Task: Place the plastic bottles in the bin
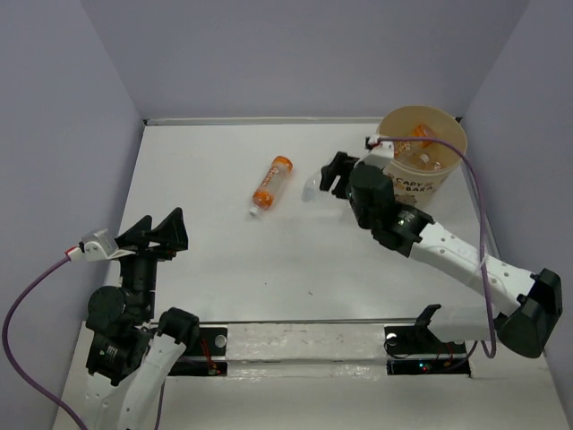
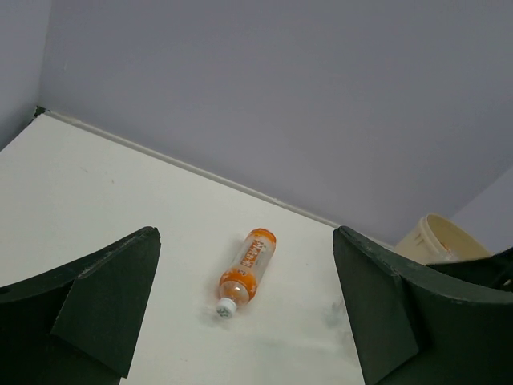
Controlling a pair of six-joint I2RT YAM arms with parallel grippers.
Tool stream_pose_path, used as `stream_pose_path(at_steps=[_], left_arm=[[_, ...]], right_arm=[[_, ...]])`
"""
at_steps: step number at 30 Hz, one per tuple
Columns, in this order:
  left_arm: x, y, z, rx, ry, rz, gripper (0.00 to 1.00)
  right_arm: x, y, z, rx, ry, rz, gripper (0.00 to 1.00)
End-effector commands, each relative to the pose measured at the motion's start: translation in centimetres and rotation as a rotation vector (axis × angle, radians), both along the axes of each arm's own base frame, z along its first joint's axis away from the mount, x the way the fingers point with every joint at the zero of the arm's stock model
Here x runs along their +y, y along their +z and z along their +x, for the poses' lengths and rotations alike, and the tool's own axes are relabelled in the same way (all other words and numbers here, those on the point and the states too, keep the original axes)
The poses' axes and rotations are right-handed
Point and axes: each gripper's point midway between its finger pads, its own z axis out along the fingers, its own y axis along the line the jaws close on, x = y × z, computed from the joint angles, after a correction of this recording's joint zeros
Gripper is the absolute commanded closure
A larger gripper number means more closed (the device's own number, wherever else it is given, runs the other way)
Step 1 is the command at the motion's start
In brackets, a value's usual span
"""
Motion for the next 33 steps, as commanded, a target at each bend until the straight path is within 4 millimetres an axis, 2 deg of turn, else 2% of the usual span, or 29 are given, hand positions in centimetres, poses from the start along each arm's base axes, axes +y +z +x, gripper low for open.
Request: stream_pose_path(at_steps=[1,2,3,4,5,6,10,14,15,17,19,20,21,24,28,29,31,33], left_arm=[[-0.1,1.4,-0.3,-0.055,-0.008,0.000,0.01],[0.0,1.5,-0.4,-0.057,-0.007,-0.003,0.01],[0.1,1.6,-0.5,-0.064,-0.007,-0.004,0.01],[0.1,1.5,-0.6,-0.063,-0.006,-0.006,0.01],[0.2,1.7,-0.7,-0.070,-0.006,-0.009,0.01],[0.2,1.7,-0.8,-0.072,-0.003,-0.011,0.01],[0.2,1.8,-1.0,-0.079,-0.009,-0.013,0.01],[0.0,1.8,-1.0,-0.079,-0.019,-0.012,0.01],[0.0,1.8,-1.0,-0.078,-0.020,-0.012,0.01],[0.0,1.9,-1.1,-0.082,-0.022,-0.015,0.01],[0.0,1.9,-1.0,-0.082,-0.023,-0.013,0.01],[0.0,1.8,-1.0,-0.079,-0.024,-0.014,0.01],[0.0,1.8,-1.0,-0.078,-0.023,-0.012,0.01],[0.0,1.8,-1.0,-0.076,-0.021,-0.013,0.01],[0.0,1.8,-0.9,-0.075,-0.022,-0.011,0.01],[-0.1,1.7,-0.9,-0.072,-0.023,-0.008,0.01],[0.0,1.7,-0.9,-0.070,-0.019,-0.009,0.01],[-0.1,1.7,-0.9,-0.072,-0.022,-0.011,0.01]], right_arm=[[-9.8,18.3,3.3,-0.401,-0.372,-0.161,0.52],[-11.3,20.1,3.8,-0.434,-0.409,-0.184,0.53],[-14.9,21.8,4.8,-0.458,-0.493,-0.225,0.54],[-16.3,24.8,4.8,-0.510,-0.516,-0.199,0.54],[-18.6,25.5,5.4,-0.505,-0.576,-0.273,0.55],[-19.9,26.5,5.4,-0.518,-0.618,-0.296,0.55],[-23.3,28.8,6.0,-0.531,-0.724,-0.413,0.55],[-25.2,28.2,6.0,-0.505,-0.779,-0.484,0.55],[-25.1,27.0,6.2,-0.488,-0.770,-0.489,0.55],[-25.6,26.3,5.7,-0.482,-0.778,-0.475,0.55],[-25.6,24.2,5.8,-0.450,-0.769,-0.488,0.55],[-25.5,23.4,6.0,-0.439,-0.762,-0.491,0.55],[-25.3,21.6,6.4,-0.410,-0.751,-0.498,0.55],[-24.9,19.1,7.4,-0.371,-0.717,-0.499,0.53],[-23.8,15.9,9.8,-0.279,-0.630,-0.571,0.19],[-23.2,15.8,10.6,-0.238,-0.589,-0.592,0.04],[-21.8,15.8,11.3,-0.208,-0.492,-0.591,0.00],[-20.6,17.1,11.2,-0.201,-0.413,-0.561,0.00]])
